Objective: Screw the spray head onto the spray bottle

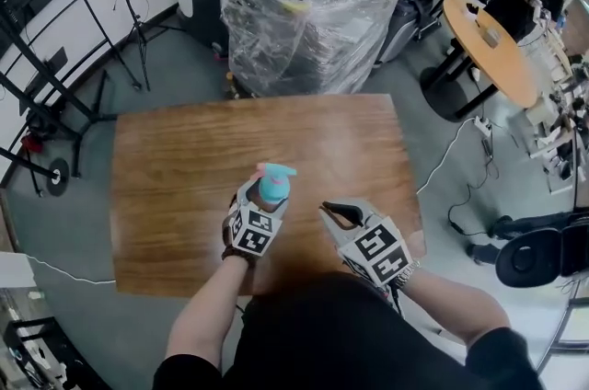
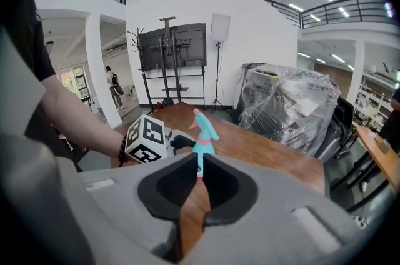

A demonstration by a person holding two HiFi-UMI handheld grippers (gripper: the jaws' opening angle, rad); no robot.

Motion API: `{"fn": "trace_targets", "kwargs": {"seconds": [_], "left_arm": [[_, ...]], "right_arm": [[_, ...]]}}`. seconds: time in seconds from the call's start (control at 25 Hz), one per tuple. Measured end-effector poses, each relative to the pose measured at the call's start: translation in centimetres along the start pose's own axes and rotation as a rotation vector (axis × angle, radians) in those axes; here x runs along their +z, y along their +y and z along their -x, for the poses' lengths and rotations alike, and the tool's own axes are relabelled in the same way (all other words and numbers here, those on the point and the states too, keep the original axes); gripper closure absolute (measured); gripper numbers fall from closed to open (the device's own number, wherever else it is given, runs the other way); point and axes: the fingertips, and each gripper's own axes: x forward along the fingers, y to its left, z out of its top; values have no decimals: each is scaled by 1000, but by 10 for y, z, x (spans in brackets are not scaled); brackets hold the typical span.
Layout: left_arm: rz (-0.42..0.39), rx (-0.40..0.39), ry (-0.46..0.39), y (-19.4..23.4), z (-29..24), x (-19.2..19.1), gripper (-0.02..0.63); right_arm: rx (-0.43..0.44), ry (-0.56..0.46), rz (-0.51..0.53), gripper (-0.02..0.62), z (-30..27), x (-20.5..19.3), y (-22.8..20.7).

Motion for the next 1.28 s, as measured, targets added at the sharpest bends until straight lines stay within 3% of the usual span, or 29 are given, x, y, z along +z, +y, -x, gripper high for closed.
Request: {"fn": "trace_targets", "kwargs": {"seconds": [0.12, 0.24, 0.52, 0.76, 1.28], "left_arm": [[9, 28, -17, 2, 24, 2, 241], [45, 63, -73, -2, 54, 14, 306], [163, 106, -250, -27, 118, 68, 589], [309, 75, -290, -48, 139, 92, 589], [328, 151, -298, -55, 150, 103, 590]], "right_arm": [[19, -31, 18, 601, -5, 1, 8], [51, -77, 17, 601, -9, 3, 14], [114, -193, -5, 603, -12, 13, 23], [162, -274, -12, 603, -8, 26, 32], [228, -302, 6, 604, -3, 30, 41]]}}
